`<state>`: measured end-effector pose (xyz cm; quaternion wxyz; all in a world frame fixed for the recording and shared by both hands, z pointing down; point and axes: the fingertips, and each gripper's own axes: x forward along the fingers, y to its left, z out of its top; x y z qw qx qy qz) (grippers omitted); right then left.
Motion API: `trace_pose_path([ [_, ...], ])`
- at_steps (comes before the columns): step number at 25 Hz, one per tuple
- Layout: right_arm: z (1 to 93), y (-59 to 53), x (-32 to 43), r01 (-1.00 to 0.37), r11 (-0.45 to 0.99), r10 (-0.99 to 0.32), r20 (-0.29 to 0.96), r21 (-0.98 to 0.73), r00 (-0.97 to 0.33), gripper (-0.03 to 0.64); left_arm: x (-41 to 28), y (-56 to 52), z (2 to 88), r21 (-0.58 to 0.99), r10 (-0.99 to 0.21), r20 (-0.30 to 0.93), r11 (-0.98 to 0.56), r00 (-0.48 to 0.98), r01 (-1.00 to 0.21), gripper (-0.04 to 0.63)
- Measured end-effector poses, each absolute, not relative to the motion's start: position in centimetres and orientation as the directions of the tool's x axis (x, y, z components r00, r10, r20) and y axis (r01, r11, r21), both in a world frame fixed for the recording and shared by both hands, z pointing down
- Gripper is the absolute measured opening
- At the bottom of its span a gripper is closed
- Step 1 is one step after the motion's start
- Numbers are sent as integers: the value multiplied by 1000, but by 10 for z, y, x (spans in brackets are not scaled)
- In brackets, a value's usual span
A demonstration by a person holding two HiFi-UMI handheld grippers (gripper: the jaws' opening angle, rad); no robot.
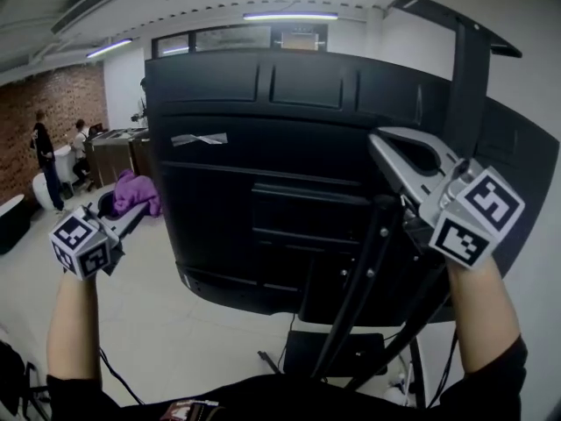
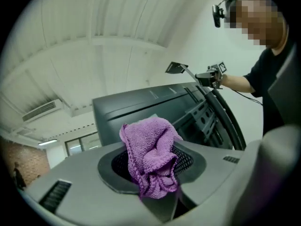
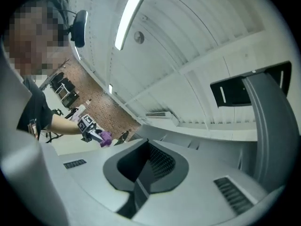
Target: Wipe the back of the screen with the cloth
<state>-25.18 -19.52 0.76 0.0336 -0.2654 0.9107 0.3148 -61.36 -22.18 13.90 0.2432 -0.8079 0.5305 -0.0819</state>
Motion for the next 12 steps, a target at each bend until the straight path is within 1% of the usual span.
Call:
trace_pose_path([
  [3, -14, -206, -260, -512, 605, -485, -228, 609, -844, 8, -647, -225, 104, -432, -915, -183, -252, 358, -866, 160],
  [5, -23, -212, -259, -532, 584, -500, -244, 613, -831, 8, -661, -230, 81, -404, -917, -222, -223, 332, -887, 160],
  [8, -30, -224, -257, -561, 565, -516, -271, 606, -813, 8, -664, -241, 54, -354, -918, -258, -202, 302, -913, 160],
  [12, -30, -235, -260, -567, 567, -516, -278, 597, -810, 7, -658, -264, 24, -374, -937, -256, -131, 237, -918, 160],
])
